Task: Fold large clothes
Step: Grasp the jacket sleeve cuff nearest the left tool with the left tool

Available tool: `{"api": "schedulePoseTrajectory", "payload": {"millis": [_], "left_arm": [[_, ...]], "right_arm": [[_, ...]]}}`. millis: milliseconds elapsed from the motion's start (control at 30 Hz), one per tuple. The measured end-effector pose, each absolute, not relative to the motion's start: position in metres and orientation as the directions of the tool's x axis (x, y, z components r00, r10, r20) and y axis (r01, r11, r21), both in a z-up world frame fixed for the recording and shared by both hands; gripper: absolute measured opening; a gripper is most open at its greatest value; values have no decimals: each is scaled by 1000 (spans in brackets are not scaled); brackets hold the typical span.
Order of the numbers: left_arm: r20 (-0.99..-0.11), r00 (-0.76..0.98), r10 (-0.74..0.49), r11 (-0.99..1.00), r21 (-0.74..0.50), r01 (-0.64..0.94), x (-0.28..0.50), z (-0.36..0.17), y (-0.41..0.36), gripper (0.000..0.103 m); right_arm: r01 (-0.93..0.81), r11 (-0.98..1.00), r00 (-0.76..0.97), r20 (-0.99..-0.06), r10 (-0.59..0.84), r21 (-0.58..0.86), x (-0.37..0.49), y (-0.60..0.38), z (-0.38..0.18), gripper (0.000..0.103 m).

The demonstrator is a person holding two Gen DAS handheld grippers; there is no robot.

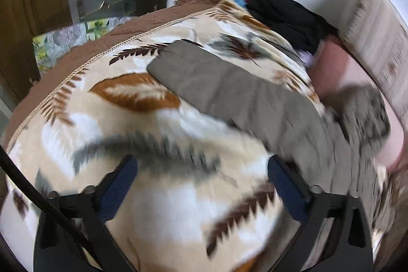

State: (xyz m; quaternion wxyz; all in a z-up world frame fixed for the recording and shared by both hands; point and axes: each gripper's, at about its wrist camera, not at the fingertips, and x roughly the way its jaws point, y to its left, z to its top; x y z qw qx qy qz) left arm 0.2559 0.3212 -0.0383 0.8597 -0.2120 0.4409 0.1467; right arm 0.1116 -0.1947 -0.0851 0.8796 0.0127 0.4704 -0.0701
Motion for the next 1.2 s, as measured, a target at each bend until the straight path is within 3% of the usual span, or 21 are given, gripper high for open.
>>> {"api": "schedulePoseTrajectory", "payload": {"millis": [33,267,400,600,700,800,833,867,900,967,1200], "left_arm": [[-827,561,39,850,-268,-454,271,-44,337,78],[-799,576,-169,684,-516,-515,330,-99,401,77],[-762,603,-235,619,-596,-512,349,-126,414,77],[-754,616,-229,611,-604,-512,377,-145,425,79],[-756,617,-217,595,-604,-531,392,-148,429,91],[-830,542,-130,681,-472,-560,409,-142,413,90],[-857,508,-80,716,-404,-569,413,-138,406,68],[-889,457,-13,752,-310,-582,418,-134,397,34],[-904,428,8,771,-267,-578,420,-131,391,23],[-898,439,22,790,-254,-558,419,-115,379,15],[-816,577,-26,922,-243,-303,401,-18,275,10]], "right_arm": [[136,989,538,-835,-115,-48,115,-195,-89,101],[133,987,510,-848,-146,-90,136,-194,-104,101],[118,987,490,-859,-151,-106,148,-189,-113,100],[99,989,495,-857,-147,-112,157,-183,-118,100],[95,988,495,-855,-154,-122,160,-181,-120,100],[100,987,488,-858,-156,-123,161,-181,-123,100],[100,987,488,-859,-156,-123,161,-181,-123,100],[100,987,490,-858,-157,-123,161,-181,-123,100],[101,987,492,-856,-157,-124,160,-182,-122,100],[101,988,505,-849,-155,-120,156,-184,-118,97],[131,990,564,-817,-120,-56,138,-196,-96,96]]}}
